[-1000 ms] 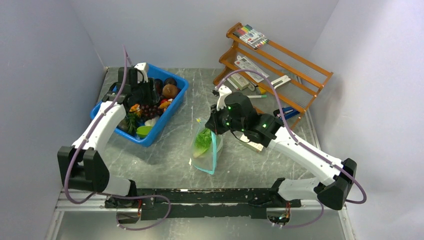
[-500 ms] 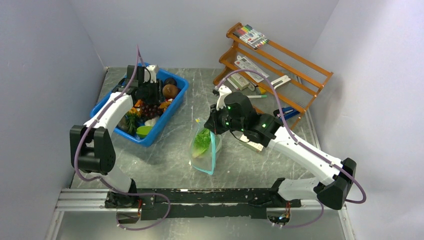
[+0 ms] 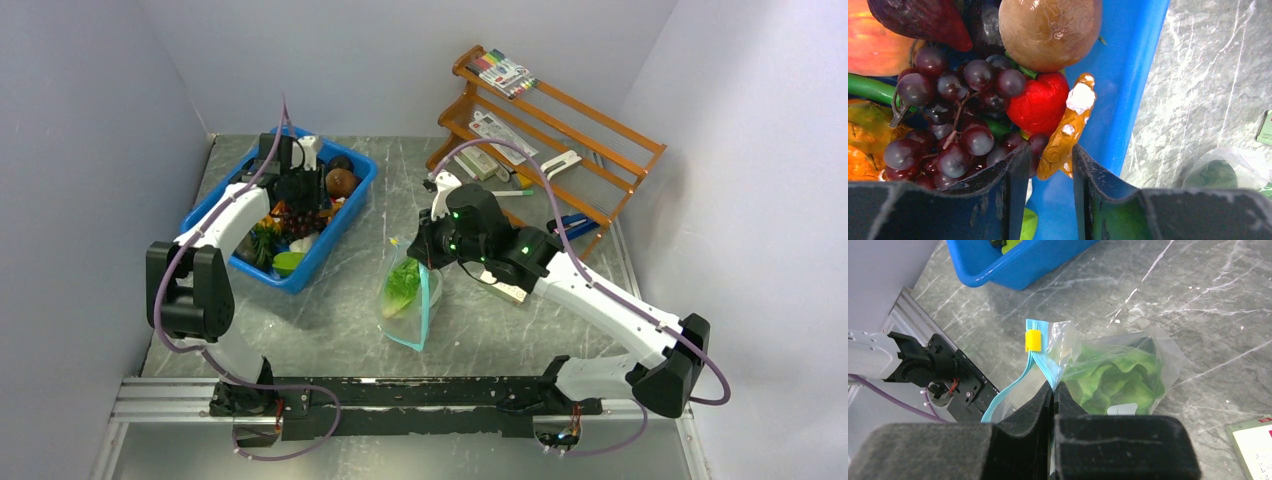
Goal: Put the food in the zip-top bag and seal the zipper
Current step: Pick up the fake seafood from the bin.
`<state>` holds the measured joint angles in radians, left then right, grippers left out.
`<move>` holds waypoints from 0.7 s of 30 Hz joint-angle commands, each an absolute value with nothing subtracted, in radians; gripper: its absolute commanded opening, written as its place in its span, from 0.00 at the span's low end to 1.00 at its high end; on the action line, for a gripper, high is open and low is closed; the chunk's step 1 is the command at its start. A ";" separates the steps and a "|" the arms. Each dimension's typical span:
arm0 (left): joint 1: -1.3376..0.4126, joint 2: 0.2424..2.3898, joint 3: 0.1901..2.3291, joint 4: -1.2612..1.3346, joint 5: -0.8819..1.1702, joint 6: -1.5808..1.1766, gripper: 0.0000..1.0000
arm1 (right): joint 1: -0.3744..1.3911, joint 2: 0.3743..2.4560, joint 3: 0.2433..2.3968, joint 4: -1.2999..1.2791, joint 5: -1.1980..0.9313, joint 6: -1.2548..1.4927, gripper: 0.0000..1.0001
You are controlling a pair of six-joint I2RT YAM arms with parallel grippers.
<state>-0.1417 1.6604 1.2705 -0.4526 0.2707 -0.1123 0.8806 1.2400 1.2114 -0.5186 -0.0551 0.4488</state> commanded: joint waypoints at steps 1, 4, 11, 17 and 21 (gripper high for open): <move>-0.139 1.668 1.284 -0.469 0.296 -0.078 0.38 | 0.877 1.246 1.238 -0.470 -0.063 0.452 0.00; -0.140 1.676 1.277 -0.473 0.314 -0.073 0.39 | 0.878 1.245 1.239 -0.475 -0.044 0.453 0.00; -0.140 1.684 1.270 -0.450 0.321 -0.087 0.37 | 0.879 1.241 1.240 -0.470 -0.044 0.457 0.00; -0.140 1.687 1.270 -0.441 0.361 -0.110 0.32 | 0.879 1.246 1.244 -0.471 -0.034 0.453 0.00; -0.139 1.700 1.268 -0.454 0.368 -0.110 0.37 | 0.879 1.239 1.244 -0.464 -0.035 0.455 0.00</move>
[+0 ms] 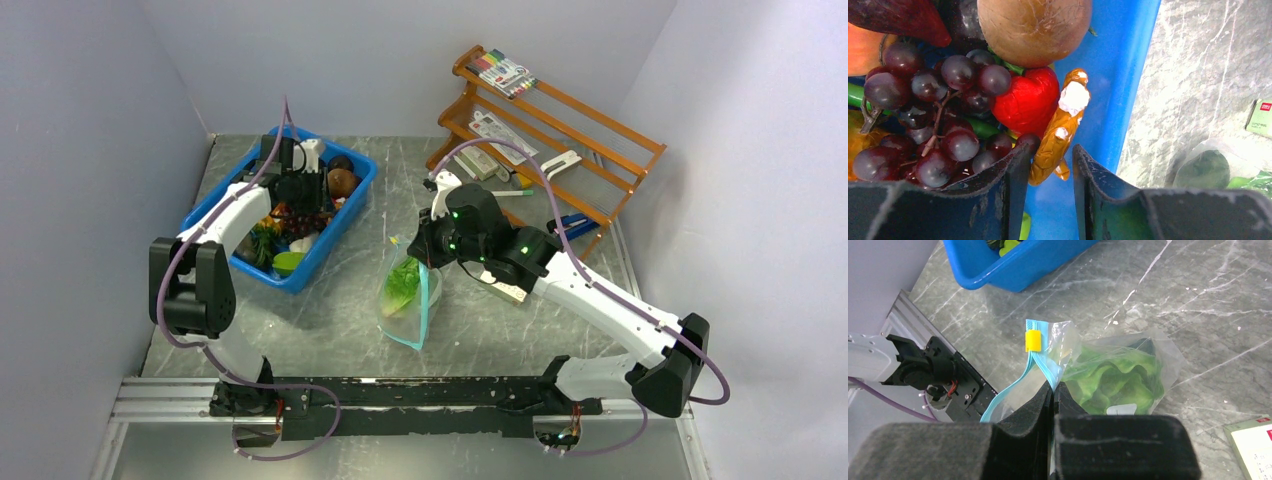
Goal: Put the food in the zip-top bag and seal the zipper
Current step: Pick up the fake seafood from the bin.
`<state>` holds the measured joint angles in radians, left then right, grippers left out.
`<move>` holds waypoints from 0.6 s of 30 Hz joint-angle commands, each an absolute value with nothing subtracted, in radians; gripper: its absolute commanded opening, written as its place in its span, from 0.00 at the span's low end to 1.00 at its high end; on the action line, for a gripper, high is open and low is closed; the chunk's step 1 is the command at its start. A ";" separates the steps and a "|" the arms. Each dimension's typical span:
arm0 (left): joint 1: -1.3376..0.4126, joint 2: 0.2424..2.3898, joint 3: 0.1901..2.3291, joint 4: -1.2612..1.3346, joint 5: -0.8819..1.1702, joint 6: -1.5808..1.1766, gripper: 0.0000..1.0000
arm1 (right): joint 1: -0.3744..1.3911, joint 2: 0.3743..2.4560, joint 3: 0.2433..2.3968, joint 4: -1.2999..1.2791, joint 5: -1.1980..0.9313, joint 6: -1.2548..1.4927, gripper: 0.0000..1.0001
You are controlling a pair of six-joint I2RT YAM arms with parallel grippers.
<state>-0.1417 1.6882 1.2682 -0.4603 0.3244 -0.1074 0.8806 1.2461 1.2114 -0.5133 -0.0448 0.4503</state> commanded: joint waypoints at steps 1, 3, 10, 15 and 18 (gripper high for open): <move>-0.140 1.708 1.272 -0.463 0.357 -0.106 0.35 | 0.880 1.239 1.244 -0.464 -0.036 0.456 0.00; -0.140 1.715 1.271 -0.469 0.350 -0.103 0.27 | 0.880 1.238 1.243 -0.461 -0.038 0.456 0.00; -0.139 1.667 1.268 -0.486 0.318 -0.109 0.14 | 0.879 1.231 1.239 -0.457 -0.029 0.458 0.00; -0.140 1.604 1.251 -0.493 0.300 -0.131 0.07 | 0.878 1.217 1.227 -0.439 -0.017 0.472 0.00; -0.140 1.558 1.228 -0.492 0.298 -0.150 0.07 | 0.878 1.212 1.207 -0.419 -0.021 0.491 0.00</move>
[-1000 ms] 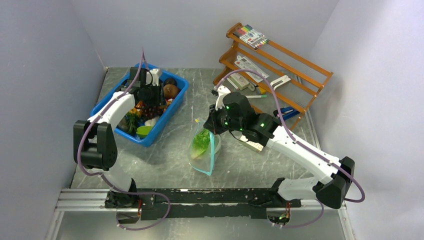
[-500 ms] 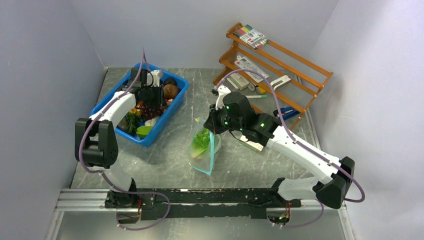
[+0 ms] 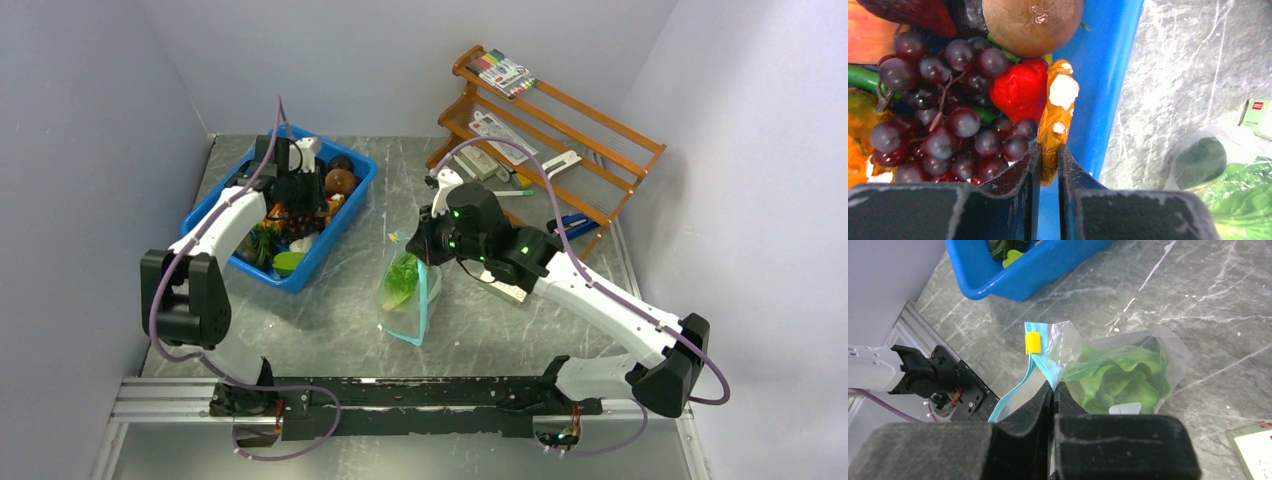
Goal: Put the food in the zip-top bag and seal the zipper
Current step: Pick up the fake seafood from the bin, then place the fake seafood in the zipper food storage bag.
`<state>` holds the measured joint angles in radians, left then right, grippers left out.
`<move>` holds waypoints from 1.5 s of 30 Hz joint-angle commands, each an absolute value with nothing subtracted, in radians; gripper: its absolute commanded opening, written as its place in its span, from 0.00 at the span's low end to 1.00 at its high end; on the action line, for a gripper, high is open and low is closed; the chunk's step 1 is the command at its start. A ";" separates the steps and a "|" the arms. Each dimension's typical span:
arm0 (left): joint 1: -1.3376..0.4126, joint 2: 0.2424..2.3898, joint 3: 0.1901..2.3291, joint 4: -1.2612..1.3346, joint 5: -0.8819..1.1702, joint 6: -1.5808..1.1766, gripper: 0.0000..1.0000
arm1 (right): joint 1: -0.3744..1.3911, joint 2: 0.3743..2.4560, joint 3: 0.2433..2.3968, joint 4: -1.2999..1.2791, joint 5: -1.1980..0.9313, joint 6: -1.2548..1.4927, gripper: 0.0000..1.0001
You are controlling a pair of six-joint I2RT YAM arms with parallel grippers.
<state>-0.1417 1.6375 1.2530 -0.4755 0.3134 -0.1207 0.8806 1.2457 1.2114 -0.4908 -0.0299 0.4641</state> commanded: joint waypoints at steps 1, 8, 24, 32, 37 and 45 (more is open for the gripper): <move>-0.140 1.542 1.217 -0.492 0.294 -0.155 0.07 | 0.879 1.211 1.199 -0.409 -0.027 0.496 0.00; -0.139 1.404 1.133 -0.507 0.280 -0.201 0.07 | 0.878 1.210 1.153 -0.392 0.016 0.560 0.00; -0.141 0.943 0.904 -0.448 0.557 -0.343 0.07 | 0.876 1.188 1.084 -0.324 0.081 0.671 0.00; -0.141 0.828 0.867 -0.371 0.922 -0.469 0.07 | 0.873 1.202 1.124 -0.322 0.133 0.684 0.00; -0.141 0.748 0.788 -0.186 1.084 -0.571 0.07 | 0.871 1.223 1.175 -0.344 0.185 0.671 0.00; -0.188 0.732 0.560 0.247 1.102 -0.825 0.07 | 0.859 1.233 1.154 -0.250 0.127 0.726 0.00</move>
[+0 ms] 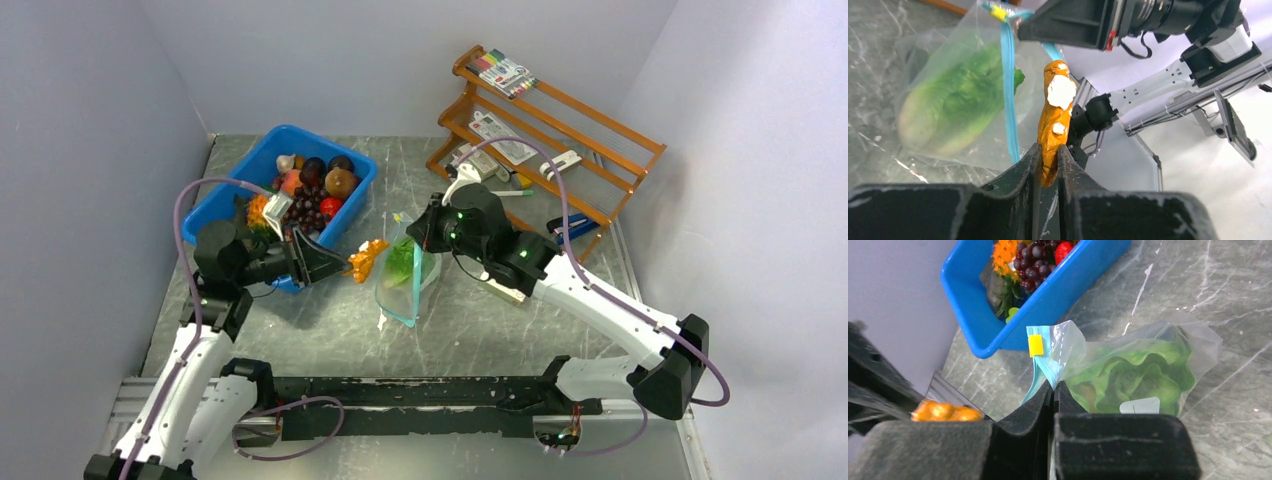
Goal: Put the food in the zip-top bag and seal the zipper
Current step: Place the fake seafood in the zipper food storage bag.
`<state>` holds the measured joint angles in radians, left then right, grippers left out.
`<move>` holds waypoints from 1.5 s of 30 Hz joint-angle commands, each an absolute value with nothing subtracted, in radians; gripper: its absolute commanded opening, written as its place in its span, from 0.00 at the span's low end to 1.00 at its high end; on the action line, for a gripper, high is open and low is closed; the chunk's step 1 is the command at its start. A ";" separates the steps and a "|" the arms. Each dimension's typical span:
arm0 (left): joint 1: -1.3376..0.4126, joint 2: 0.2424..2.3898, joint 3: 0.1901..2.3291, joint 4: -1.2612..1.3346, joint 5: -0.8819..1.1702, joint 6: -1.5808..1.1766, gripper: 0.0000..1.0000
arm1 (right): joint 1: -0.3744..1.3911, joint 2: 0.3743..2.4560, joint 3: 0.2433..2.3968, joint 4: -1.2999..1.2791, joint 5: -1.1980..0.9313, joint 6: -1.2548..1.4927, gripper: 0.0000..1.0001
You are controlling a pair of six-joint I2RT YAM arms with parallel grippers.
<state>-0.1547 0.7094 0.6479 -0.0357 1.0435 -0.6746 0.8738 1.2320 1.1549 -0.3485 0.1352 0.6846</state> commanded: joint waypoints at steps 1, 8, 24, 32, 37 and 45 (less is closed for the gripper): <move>-0.211 0.751 0.542 0.299 1.104 -0.845 0.07 | 0.857 1.236 1.153 -0.244 0.126 0.733 0.00; -0.437 0.877 0.613 0.154 0.890 -0.654 0.07 | 0.856 1.235 1.163 -0.219 0.110 0.779 0.00; -0.588 1.013 0.789 -0.156 0.325 -0.458 0.07 | 0.853 1.187 1.131 -0.135 -0.049 0.850 0.00; -0.661 1.083 0.752 -0.335 0.221 -0.459 0.07 | 0.846 1.099 1.129 -0.125 0.106 0.868 0.00; -0.675 1.043 0.712 -0.279 0.285 -0.478 0.07 | 0.845 1.085 1.094 -0.089 0.096 0.898 0.00; -0.679 1.005 0.721 -0.188 0.499 -0.526 0.26 | 0.832 1.087 1.049 -0.103 0.127 0.887 0.00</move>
<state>-0.6750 1.0393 0.7242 -0.2310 0.3981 -0.4908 0.8417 1.1103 1.0565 -0.1623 0.0917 0.8833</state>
